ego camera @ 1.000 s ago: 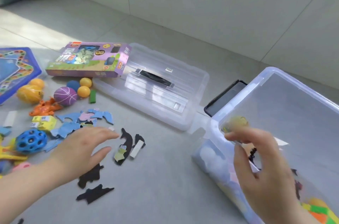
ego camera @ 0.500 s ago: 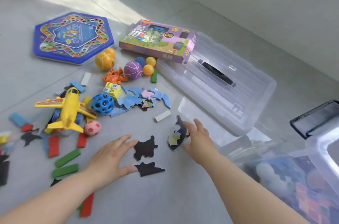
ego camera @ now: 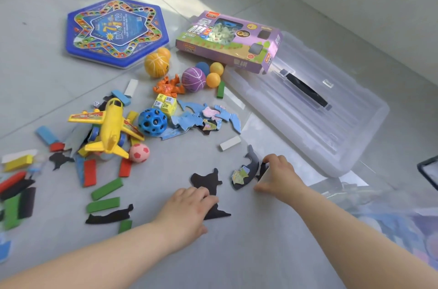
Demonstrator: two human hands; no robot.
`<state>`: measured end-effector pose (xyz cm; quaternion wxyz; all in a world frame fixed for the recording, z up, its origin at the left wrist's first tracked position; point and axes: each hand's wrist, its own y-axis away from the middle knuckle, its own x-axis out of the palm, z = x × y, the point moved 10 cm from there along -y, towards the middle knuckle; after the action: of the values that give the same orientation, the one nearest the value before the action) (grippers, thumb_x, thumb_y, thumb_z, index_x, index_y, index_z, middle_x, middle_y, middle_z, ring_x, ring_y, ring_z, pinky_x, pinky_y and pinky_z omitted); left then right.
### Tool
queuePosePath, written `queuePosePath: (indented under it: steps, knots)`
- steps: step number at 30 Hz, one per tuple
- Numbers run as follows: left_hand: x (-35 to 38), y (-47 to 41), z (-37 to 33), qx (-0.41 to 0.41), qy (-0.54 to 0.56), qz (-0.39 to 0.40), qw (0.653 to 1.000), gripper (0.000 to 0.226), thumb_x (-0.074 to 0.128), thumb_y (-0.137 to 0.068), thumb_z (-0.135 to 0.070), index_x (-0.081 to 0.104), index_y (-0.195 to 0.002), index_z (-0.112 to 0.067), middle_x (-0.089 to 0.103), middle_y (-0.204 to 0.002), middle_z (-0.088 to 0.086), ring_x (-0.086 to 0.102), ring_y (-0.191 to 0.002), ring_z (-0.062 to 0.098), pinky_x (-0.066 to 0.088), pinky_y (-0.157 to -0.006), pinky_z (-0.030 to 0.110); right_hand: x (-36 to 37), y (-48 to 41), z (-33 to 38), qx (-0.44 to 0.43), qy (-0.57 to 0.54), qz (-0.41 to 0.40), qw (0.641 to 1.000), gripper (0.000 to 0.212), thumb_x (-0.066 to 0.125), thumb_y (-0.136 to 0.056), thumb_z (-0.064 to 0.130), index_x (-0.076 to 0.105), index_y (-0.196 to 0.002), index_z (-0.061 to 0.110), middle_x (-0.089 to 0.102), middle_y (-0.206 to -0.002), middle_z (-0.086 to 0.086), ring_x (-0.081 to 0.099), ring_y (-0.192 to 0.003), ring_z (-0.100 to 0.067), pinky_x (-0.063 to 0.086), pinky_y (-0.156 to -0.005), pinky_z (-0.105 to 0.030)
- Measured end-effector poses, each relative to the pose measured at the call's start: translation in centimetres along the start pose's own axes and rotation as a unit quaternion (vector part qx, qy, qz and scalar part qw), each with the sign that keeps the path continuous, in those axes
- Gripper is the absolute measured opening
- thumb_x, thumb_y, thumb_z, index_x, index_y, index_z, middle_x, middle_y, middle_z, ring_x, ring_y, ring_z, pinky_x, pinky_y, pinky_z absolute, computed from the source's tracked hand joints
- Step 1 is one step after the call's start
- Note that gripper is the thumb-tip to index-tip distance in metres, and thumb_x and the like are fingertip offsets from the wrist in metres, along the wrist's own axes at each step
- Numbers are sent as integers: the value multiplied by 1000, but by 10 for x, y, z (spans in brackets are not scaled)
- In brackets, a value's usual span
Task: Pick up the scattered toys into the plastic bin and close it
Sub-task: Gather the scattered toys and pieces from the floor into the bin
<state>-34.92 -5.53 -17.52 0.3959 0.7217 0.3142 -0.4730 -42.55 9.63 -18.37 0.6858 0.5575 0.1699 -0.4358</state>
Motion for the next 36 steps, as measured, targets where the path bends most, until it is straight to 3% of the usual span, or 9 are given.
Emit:
queuePosePath:
  steps: [4,9,11,15,17,21,24,28,36]
  knots:
    - [9,-10,4,-19,-41,48,998,60,80,-8,-58,66,-59,-30,57,-53,-15,56,-48,3,25,-63,23,7,0,-1,13,0,2,1000,53,67,-76,19,39,-121,13,41,-121,-6,43,-114,-25,35,-73,-25]
    - [9,-20,-1,-42,19,72,996,34,57,-83,-28,47,-112,-14,51,-119,1,45,-111,18,25,-82,25,2,0,-6,29,-39,-25,999,44,66,-75,17,36,-106,12,33,-102,1,40,-94,-20,35,-71,-27]
    - [10,-19,0,-47,14,67,997,30,63,-77,-28,53,-102,-17,55,-110,0,49,-105,18,24,-78,23,2,3,-5,20,-65,-41,997,39,65,-77,15,30,-95,14,34,-101,1,40,-89,-20,34,-69,-27]
    - [-15,-16,15,-51,23,-56,997,46,84,-14,-41,52,-43,-27,58,-62,-15,54,-61,1,27,-64,18,3,7,6,-30,-76,-42,996,30,58,-84,17,31,-96,14,48,-95,-1,45,-80,-24,33,-64,-26]
    - [-25,-16,37,-108,73,-60,990,35,88,-37,-34,57,-51,-27,66,-93,-5,58,-90,11,39,-77,17,5,9,14,-63,-83,-22,994,37,57,-86,17,36,-116,17,50,-98,-1,45,-83,-21,33,-62,-25]
    - [-25,-32,57,-102,107,-33,988,39,64,-80,-25,35,-55,-30,25,-149,-5,19,-138,16,21,-106,23,13,8,41,-150,-18,43,988,59,49,-90,8,26,-141,22,53,-128,-2,49,-112,-16,37,-81,-22]
    - [-24,-45,53,-97,122,7,988,42,61,-81,-19,31,-53,-29,26,-149,-3,23,-136,18,26,-104,25,20,2,49,-158,83,88,980,58,46,-92,10,22,-143,20,35,-139,-5,46,-121,-25,40,-90,-29]
    - [-22,-55,50,-113,83,6,990,42,53,-85,-14,27,-55,-27,42,-131,-3,49,-111,21,29,-76,22,20,-6,50,-135,173,112,969,58,48,-91,16,22,-142,18,30,-135,-10,49,-112,-31,38,-78,-29]
    - [-23,-54,48,-118,63,-2,991,27,51,-82,-10,38,-65,-26,44,-115,0,42,-112,21,28,-87,24,21,-9,57,-153,248,88,953,36,54,-87,13,41,-119,8,35,-127,-13,45,-100,-28,40,-78,-32]
